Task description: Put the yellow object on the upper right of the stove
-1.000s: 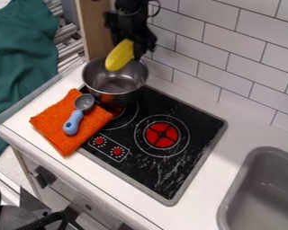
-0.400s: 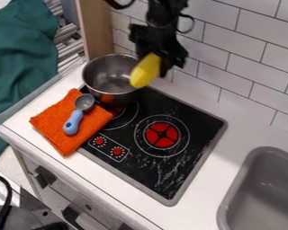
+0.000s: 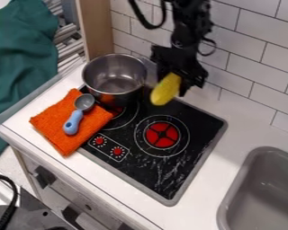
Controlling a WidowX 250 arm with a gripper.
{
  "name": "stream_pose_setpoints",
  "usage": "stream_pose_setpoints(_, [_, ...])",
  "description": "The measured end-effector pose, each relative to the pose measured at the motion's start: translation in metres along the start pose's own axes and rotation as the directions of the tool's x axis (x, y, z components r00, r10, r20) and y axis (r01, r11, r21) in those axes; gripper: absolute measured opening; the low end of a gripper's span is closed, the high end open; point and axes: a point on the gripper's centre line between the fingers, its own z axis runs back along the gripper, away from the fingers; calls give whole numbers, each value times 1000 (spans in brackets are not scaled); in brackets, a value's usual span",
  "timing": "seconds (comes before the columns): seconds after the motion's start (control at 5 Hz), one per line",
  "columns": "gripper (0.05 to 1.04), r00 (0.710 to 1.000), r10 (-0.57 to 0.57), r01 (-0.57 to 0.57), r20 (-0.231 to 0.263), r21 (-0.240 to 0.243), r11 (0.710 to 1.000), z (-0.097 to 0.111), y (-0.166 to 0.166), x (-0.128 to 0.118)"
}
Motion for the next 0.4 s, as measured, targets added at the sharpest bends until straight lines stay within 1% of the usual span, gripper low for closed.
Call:
stream_pose_setpoints(0.2, [597, 1000, -17, 17, -18, -7, 1000, -10, -17, 8])
stream_pose_setpoints(0.4, [597, 999, -33, 33, -32, -15, 999, -14, -28, 13])
